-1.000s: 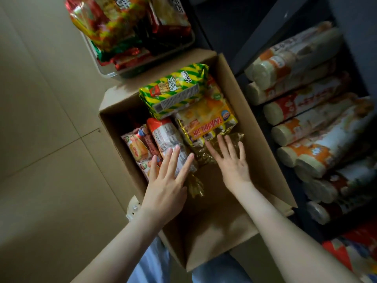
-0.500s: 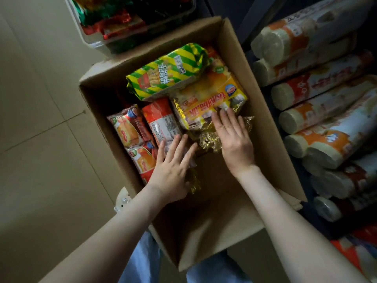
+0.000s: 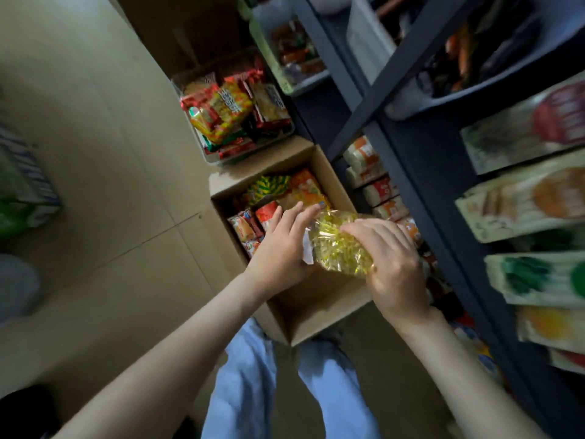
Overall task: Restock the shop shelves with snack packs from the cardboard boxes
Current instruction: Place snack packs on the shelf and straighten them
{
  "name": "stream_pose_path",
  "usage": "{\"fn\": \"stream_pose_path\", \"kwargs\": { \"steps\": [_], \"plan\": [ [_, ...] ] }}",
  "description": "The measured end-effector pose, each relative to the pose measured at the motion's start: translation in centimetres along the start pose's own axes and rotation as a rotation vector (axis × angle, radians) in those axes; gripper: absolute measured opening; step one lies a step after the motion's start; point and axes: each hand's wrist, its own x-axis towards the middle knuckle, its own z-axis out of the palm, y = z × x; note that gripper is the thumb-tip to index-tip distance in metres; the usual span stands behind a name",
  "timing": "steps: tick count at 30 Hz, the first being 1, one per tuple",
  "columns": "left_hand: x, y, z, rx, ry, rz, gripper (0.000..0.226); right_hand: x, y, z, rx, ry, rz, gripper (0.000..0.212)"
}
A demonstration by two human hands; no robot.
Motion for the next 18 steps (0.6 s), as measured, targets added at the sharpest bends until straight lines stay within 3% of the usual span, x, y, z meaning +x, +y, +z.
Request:
{"fn": "stream_pose_path", "kwargs": {
  "steps": [6,7,9,12,18],
  "plan": [
    [-0.5,9.4,-15.4,-0.235,0.123,0.053,0.090,6.0,-8.4,-13.1,0.052,0.049,-0.008,0.031],
    [-0.6,11.2,-18.1,-0.252,0.152,0.053,0.088,7.2,-9.8,-15.1,0.015,0.066,0.026,0.039],
    [-0.7,14.3,-23.1,-0.315,0.217,0.045,0.082,9.2,-12.4,-18.9,0.021,0.111,0.143,0.073],
    [-0.7,18.6,-29.6,-0.460,0.275,0.044,0.076,10.6,-16.4,-24.2,0.272,0.215,0.305,0.107],
    [-0.3,26.6,-40.4,-0.892,0.204,0.134,0.068,11.5,-23.0,-33.4,0.450,0.039,0.365,0.114]
  ]
}}
